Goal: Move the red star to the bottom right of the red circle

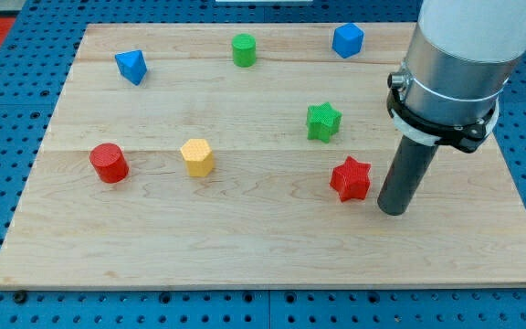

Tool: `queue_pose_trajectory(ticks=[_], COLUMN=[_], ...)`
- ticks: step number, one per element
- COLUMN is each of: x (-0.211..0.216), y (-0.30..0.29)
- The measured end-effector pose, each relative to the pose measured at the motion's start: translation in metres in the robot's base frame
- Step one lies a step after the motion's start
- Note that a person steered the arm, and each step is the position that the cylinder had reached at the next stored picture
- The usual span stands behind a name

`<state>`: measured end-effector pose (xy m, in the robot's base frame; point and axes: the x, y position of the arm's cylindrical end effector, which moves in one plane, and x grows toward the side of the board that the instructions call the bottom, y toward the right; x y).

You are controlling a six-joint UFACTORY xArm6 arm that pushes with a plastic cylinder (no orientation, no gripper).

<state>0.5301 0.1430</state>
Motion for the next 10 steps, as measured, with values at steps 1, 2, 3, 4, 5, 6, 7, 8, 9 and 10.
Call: queue_pose_trajectory(ticks=[1, 2, 3, 4, 5, 6, 7, 8, 9, 10], x=[0.000, -0.030, -0.044, -0.044, -0.044, -0.044, -0.044, -0.044, -0.058, -0.055], y=[0.000, 0.000, -0.001, -0.009, -0.041, -0.093, -0.138, -0.175, -0.170, -0.125])
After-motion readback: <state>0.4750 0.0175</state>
